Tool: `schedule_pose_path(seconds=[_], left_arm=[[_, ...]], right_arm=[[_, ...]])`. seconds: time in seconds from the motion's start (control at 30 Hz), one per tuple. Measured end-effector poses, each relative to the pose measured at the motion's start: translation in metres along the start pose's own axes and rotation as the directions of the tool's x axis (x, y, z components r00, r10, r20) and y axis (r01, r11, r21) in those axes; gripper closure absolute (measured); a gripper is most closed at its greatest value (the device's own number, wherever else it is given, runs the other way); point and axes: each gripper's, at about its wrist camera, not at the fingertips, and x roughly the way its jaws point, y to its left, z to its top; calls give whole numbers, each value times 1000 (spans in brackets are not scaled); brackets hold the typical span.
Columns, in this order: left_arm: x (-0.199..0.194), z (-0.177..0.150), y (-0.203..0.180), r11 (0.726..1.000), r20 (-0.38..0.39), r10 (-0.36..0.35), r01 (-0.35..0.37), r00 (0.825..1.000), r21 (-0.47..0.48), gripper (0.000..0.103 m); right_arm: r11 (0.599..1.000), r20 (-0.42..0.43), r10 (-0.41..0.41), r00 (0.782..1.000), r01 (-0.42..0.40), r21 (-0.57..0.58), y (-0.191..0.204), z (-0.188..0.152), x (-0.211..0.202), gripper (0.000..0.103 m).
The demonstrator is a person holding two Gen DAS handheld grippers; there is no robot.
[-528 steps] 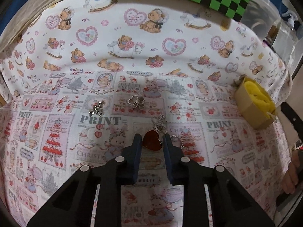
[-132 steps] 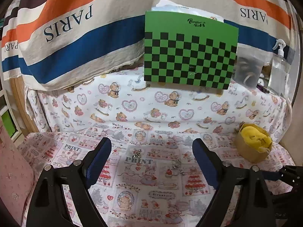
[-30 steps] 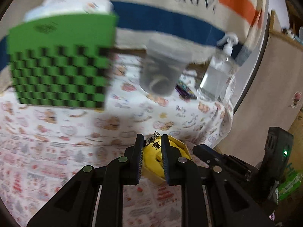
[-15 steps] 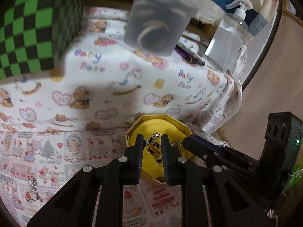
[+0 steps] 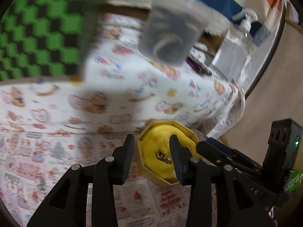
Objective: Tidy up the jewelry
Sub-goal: 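Open both tools to release the chain piece and ring into the box, then lower the left tool onto a silver chain earring and close on it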
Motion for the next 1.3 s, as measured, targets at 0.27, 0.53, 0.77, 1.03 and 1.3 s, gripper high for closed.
schedule_pose_path(seconds=[0.27,0.53,0.77,1.03,1.3], left_arm=[[-89,7,6,982,208,166,-182,964,56,38],[-181,4,24,959,310,235,-272,921,84,15],[-234,-4,43,941,383,283,-332,879,65,5],[-246,-20,75,934,380,331,-359,864,3,4],[-215,-36,94,932,325,352,-360,878,-37,4]], right_arm=[[994,111,-50,992,61,-94,23,2,-33,33],[992,182,-46,982,67,-110,55,3,-59,18],[975,284,-87,955,141,-174,89,2,-95,1],[971,300,-66,952,130,-200,114,-8,-103,0],[974,255,-82,963,132,-185,113,-18,-78,0]])
